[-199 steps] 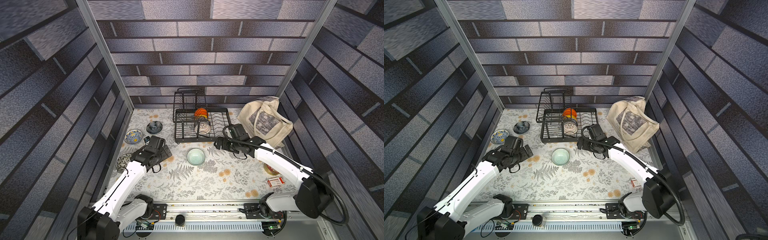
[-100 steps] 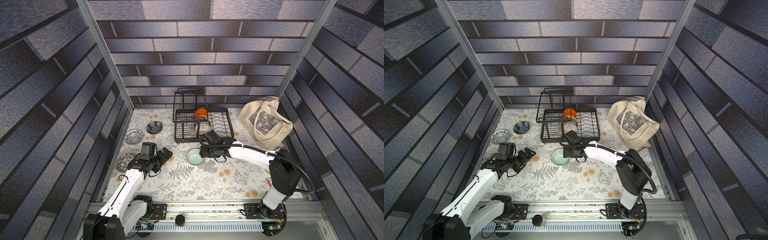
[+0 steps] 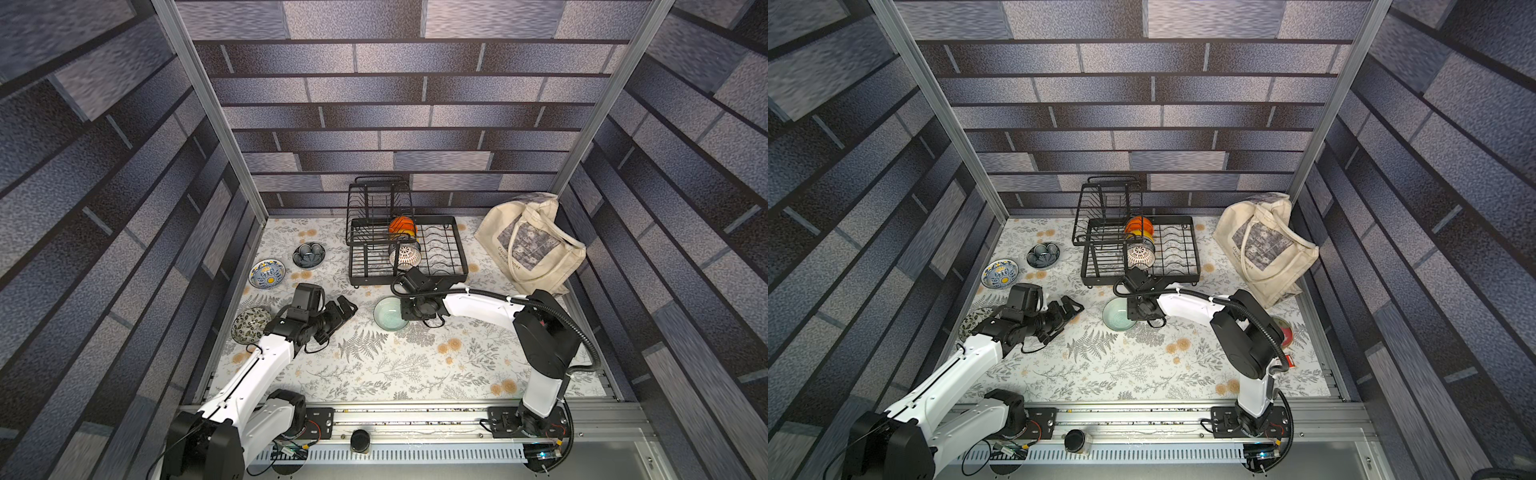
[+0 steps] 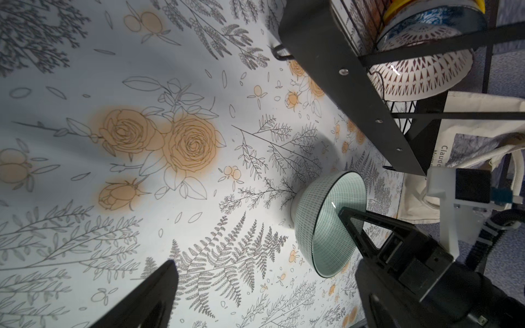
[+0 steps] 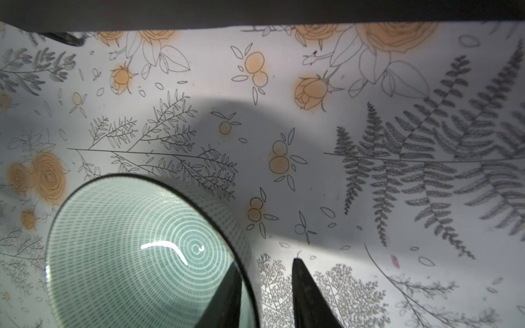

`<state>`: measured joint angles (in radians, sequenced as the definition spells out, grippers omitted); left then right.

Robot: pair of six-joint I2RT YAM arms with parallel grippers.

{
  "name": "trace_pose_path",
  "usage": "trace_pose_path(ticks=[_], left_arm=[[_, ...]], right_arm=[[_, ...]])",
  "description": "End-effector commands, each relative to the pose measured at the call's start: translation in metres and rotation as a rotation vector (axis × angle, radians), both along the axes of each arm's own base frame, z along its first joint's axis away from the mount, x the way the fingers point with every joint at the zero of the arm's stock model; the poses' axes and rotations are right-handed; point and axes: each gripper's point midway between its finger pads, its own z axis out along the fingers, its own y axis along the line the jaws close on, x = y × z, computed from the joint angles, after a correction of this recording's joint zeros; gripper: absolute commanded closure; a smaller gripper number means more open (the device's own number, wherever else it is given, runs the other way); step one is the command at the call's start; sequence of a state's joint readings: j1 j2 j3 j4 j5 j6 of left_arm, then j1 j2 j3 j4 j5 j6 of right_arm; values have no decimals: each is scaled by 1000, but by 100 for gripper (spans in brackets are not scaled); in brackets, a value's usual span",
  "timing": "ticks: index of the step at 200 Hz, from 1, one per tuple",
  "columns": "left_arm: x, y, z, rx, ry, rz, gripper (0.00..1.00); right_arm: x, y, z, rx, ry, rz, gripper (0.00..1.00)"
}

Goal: Load bowls into a dish rack
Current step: Pick up the bowl from the center of the table.

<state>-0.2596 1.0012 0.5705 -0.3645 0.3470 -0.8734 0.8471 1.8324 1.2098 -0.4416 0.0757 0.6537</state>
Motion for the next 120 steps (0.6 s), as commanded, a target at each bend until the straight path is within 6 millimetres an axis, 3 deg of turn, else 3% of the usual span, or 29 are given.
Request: trace_pose_path(ticks=[1, 24, 60, 99, 120], left_arm=[[0, -2, -2, 43, -13, -3, 0], [-1, -11, 0, 84, -21, -35, 0], [-2, -33, 5, 159, -47, -100, 0], [4, -63, 20, 266, -113, -175, 1], [9, -82, 24, 318, -135, -219, 7]], right_arm=[[5, 6, 3, 6, -29, -1, 78], [6, 3, 10, 13, -57, -3, 90], [8, -14, 37, -3, -148, -17, 99], [9, -31, 71, -9, -240, -27, 100], [7, -37, 84, 2, -265, -33, 100]])
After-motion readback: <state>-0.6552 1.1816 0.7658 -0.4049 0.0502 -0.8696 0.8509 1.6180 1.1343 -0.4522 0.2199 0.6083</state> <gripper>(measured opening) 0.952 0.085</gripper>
